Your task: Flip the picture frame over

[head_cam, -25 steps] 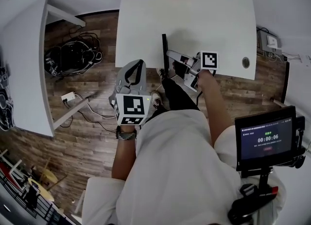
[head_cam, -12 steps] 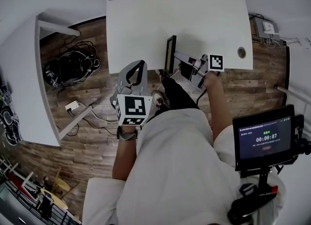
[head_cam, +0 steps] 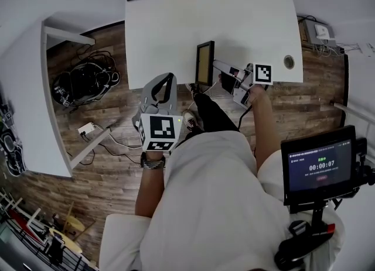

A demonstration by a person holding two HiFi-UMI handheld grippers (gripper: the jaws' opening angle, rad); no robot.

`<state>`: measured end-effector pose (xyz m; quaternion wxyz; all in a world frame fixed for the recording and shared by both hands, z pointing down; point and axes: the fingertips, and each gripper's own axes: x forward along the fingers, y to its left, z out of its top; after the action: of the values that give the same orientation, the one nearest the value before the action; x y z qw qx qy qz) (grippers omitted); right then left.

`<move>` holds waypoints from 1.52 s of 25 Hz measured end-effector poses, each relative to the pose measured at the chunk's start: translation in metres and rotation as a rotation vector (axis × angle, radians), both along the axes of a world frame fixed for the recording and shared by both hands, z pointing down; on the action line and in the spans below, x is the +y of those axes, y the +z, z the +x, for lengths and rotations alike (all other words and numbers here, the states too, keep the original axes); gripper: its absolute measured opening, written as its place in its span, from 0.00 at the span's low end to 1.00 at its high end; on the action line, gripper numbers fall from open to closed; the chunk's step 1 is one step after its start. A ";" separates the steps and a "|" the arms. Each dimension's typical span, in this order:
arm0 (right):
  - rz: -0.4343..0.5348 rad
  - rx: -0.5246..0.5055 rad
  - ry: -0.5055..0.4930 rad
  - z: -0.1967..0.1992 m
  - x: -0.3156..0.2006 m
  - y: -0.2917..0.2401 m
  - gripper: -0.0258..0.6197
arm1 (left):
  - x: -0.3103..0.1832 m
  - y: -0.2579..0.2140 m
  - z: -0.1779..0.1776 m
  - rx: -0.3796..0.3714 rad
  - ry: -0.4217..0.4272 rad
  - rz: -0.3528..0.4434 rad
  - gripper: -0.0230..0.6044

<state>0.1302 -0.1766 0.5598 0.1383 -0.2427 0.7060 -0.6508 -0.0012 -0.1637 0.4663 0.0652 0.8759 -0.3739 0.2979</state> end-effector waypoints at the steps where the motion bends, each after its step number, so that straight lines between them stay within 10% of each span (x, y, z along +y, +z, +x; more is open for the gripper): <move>1: 0.001 0.011 0.007 0.003 0.000 0.002 0.11 | 0.000 0.001 0.001 0.000 0.002 -0.001 0.04; 23: -0.105 0.087 0.096 0.026 0.009 0.056 0.12 | 0.009 0.006 -0.001 -0.030 0.022 -0.026 0.04; 38: 0.040 0.295 0.052 -0.004 -0.018 0.000 0.12 | 0.001 -0.004 0.004 0.007 0.031 0.022 0.04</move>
<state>0.1264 -0.1946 0.5595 0.0545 -0.3513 0.7248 -0.5902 0.0025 -0.1628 0.4620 0.0522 0.8834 -0.3631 0.2915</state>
